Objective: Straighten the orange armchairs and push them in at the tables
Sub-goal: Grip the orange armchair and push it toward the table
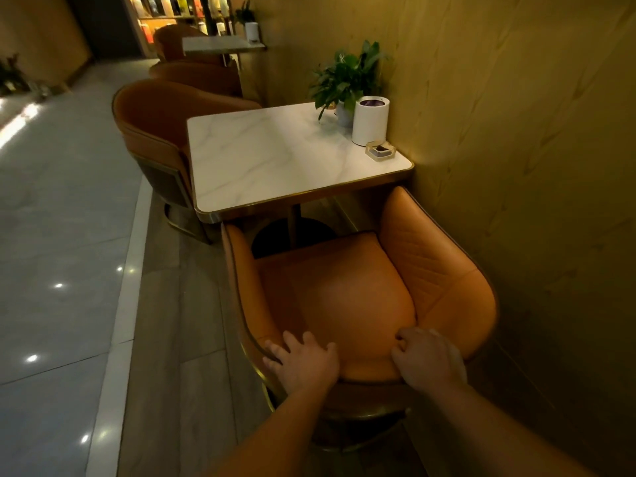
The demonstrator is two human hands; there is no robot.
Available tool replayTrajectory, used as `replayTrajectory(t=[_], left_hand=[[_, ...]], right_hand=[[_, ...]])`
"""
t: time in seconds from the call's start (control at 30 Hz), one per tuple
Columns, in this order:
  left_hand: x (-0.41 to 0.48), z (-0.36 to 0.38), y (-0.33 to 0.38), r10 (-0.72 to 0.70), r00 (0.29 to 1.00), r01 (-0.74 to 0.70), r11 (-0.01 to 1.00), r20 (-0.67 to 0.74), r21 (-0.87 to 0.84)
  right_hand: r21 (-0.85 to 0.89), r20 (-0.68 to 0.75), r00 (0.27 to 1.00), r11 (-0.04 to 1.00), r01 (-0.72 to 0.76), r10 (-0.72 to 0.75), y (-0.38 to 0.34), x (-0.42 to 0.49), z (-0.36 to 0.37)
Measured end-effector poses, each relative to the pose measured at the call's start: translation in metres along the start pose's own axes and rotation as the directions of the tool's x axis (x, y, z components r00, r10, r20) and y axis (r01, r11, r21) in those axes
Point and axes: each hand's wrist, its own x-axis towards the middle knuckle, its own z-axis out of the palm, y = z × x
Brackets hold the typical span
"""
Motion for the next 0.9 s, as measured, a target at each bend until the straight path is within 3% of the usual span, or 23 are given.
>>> replayTrajectory(t=[0.2, 0.37, 0.9], left_hand=[[-0.018, -0.028, -0.029, 0.133, 0.989, -0.134, 0.991, -0.065, -0.01], [-0.04, -0.058, -0.033, 0.201, 0.975, -0.198, 0.979, -0.091, 0.042], [-0.111, -0.127, -0.056, 0.214, 0.957, -0.209, 0.977, -0.197, 0.044]], right_hand=[[0.094, 0.112, 0.99, 0.993, 0.07, -0.081, 0.003, -0.001, -0.01], [0.182, 0.102, 0.99, 0.98, 0.077, -0.096, -0.009, -0.007, -0.034], [0.312, 0.036, 0.981, 0.935, 0.171, -0.192, -0.056, -0.042, -0.112]])
